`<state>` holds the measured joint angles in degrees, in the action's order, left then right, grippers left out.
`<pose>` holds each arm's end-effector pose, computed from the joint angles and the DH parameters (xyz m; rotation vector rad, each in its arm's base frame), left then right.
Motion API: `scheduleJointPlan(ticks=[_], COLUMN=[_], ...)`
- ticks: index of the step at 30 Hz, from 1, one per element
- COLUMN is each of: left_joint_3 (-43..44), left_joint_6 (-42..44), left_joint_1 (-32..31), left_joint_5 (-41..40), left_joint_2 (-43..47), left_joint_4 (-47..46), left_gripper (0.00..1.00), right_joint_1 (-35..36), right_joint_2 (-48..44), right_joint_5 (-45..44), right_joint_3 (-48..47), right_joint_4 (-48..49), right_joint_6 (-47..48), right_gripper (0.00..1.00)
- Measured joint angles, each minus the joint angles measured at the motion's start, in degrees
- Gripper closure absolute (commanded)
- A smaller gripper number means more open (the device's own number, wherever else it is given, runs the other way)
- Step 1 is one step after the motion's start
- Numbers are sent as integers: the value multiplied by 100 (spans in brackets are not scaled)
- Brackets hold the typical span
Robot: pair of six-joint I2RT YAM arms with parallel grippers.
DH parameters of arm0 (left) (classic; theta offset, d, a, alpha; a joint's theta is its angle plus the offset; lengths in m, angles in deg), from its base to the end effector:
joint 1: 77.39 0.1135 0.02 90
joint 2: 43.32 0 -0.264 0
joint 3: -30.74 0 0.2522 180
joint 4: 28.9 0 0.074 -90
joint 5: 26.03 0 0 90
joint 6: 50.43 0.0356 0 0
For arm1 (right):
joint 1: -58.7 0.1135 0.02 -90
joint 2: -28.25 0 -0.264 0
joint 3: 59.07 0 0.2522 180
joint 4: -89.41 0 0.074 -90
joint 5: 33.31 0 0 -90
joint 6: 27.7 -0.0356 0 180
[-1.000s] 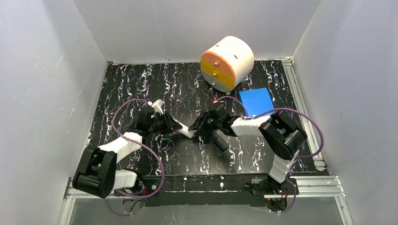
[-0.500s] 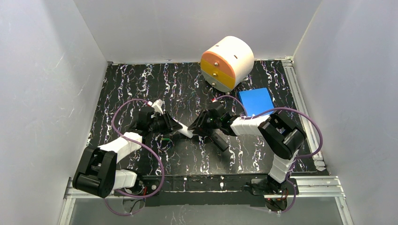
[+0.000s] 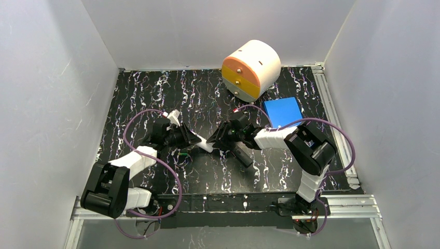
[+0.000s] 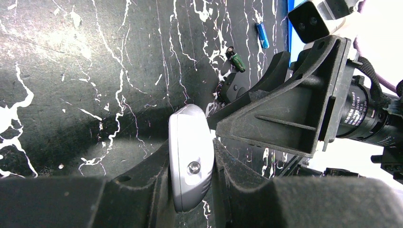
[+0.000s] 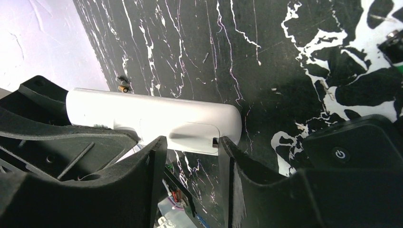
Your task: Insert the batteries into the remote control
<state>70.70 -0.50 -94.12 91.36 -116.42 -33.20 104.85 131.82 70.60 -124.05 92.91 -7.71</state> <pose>0.2318 -0.0868 0.1773 -0.1335 2.1978 -1.0797 0.2487 0.2712 0.1504 0.3660 2.5080 1.2787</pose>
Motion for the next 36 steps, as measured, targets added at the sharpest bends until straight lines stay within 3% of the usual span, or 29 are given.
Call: scheduleJointPlan(ticks=[20, 28, 36], left_joint_3=[170, 363, 798], left_joint_6=[151, 284, 702], left_joint_1=[94, 83, 4], left_joint_5=[-247, -415, -680], left_joint_2=[-96, -92, -90], left_joint_4=[20, 380, 1115], left_gripper=[100, 100, 100], right_joint_1=[-83, -79, -76], right_joint_2=[260, 210, -490], right_joint_5=[50, 22, -57], right_joint_3=[726, 752, 984], right_joint_4=[2350, 2288, 1943], right_joint_6=[-616, -627, -619], right_gripper=[49, 49, 48])
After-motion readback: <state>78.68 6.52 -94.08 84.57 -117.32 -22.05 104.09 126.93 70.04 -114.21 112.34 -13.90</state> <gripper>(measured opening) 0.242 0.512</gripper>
